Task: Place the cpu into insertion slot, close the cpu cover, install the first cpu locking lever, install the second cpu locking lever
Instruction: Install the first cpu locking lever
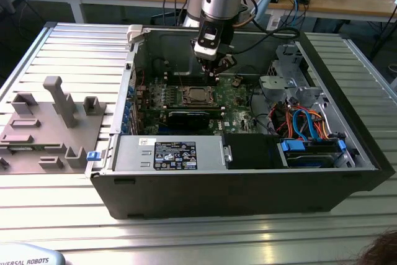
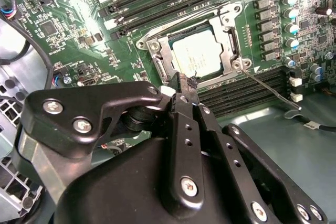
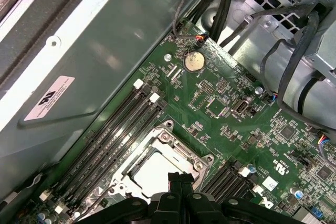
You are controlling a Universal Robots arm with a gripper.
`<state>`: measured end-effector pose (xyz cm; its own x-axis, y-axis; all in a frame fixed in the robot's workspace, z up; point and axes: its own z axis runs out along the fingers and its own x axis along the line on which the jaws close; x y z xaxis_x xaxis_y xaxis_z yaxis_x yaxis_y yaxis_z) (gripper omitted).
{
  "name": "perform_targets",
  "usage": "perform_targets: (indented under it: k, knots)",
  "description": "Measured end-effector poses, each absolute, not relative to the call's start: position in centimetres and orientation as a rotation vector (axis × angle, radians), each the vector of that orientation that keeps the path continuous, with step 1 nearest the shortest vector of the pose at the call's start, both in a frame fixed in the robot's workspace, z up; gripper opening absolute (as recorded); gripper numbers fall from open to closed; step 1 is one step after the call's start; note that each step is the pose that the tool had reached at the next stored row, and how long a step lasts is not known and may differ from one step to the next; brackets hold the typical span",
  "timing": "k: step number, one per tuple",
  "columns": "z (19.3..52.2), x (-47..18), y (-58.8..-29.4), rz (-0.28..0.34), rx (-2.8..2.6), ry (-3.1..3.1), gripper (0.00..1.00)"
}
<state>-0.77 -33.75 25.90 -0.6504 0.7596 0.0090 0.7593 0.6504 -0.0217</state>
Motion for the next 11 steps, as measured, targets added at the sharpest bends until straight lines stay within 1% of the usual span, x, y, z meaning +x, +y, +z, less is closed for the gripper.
perform_targets:
  k: [11]
  knots:
    - [25.90, -0.77, -33.75, 0.025, -1.266, -2.857, 0.11]
